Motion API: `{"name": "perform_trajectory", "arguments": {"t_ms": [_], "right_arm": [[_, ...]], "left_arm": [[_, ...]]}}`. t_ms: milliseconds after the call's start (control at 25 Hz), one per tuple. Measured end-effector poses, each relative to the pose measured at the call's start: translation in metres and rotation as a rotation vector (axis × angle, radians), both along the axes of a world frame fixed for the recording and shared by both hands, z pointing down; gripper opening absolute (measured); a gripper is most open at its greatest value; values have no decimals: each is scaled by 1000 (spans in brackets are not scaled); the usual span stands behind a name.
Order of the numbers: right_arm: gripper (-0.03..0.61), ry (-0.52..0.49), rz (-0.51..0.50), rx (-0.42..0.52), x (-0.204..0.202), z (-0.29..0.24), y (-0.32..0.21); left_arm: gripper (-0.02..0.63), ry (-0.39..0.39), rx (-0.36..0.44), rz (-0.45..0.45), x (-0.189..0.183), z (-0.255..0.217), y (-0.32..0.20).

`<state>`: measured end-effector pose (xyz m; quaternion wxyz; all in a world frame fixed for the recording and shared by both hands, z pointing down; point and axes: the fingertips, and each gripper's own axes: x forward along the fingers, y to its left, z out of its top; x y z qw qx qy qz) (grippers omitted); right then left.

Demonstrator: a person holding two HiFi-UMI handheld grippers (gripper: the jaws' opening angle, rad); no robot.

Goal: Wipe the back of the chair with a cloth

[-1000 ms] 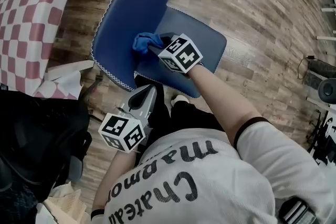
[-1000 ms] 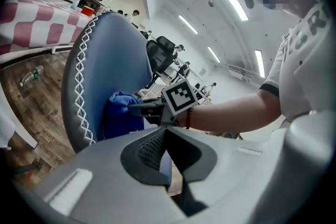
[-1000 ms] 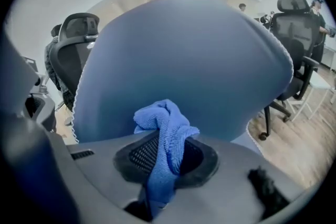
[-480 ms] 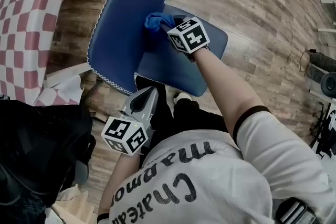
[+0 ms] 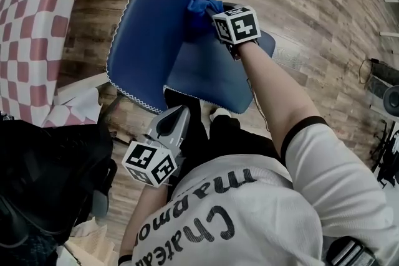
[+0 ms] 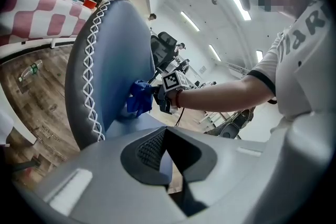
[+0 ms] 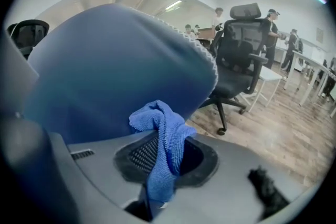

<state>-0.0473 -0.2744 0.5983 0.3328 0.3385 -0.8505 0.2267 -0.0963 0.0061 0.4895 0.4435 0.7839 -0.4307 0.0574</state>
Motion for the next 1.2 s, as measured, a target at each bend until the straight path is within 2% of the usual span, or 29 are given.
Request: {"name": "perform_trajectory", "arguments": {"t_ms": [360, 520, 640, 840, 960, 1200], "right_arm": [[77, 4, 139, 39, 25, -11, -23], [78, -5, 110, 39, 19, -14, -13], [78, -8, 6, 18, -2, -9, 17], [77, -49, -240, -47, -47, -2, 96], [77, -91, -404, -134, -70, 1, 155], [77, -176, -713, -370, -96, 0, 259]], "left_arm": [[5, -2, -3, 6, 1, 0, 1], [5, -7, 0, 8, 3, 0, 0], [5, -7, 1, 11, 7, 0, -1], [5, -9, 4, 18, 12, -1, 0], [5, -10, 2, 15, 13, 0, 1], [5, -3, -5, 16, 17, 3, 5]]}}
